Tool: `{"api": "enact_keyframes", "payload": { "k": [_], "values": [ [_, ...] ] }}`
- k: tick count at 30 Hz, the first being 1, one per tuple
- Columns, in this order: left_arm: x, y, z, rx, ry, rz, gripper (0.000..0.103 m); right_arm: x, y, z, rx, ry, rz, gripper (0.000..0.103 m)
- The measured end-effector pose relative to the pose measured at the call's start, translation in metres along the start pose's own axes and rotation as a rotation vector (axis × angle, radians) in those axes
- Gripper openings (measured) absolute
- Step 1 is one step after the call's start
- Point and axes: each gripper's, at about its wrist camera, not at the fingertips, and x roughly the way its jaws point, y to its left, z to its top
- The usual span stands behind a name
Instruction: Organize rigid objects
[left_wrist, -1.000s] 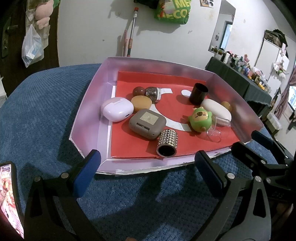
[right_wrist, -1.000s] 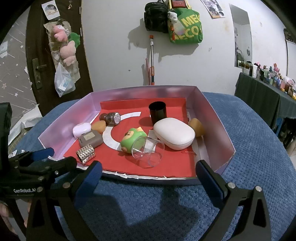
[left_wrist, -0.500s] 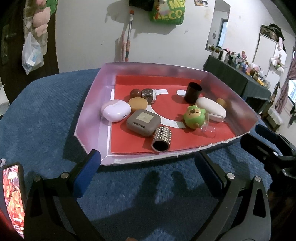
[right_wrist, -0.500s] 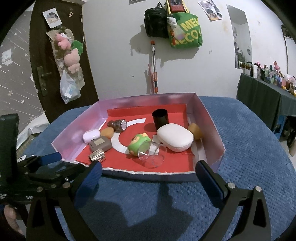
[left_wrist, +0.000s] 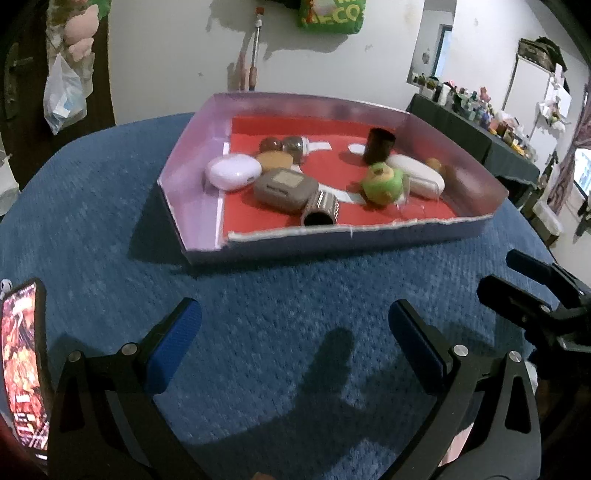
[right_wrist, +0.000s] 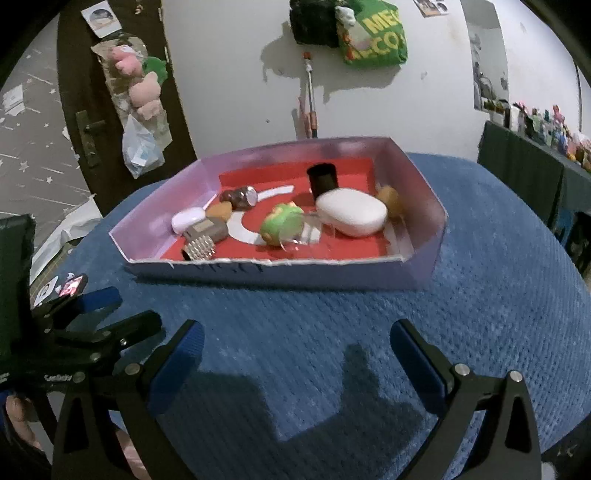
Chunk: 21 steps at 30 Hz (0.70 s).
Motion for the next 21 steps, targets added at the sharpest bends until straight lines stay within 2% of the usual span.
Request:
{"api": "enact_keyframes", "payload": {
  "k": [5,21],
  "values": [
    [0.003,-0.004,-0.007,0.013,0.020,-0.004,0.103,0.005,-0.006,-0.008,0.018,0.035,-0.001,0.103],
    [0.008,-0.008,-0.013,0.025,0.024,0.011,0.103,0.012,-0.006,-0.017,0.012,0.061,-0.014,0.103]
  ]
}}
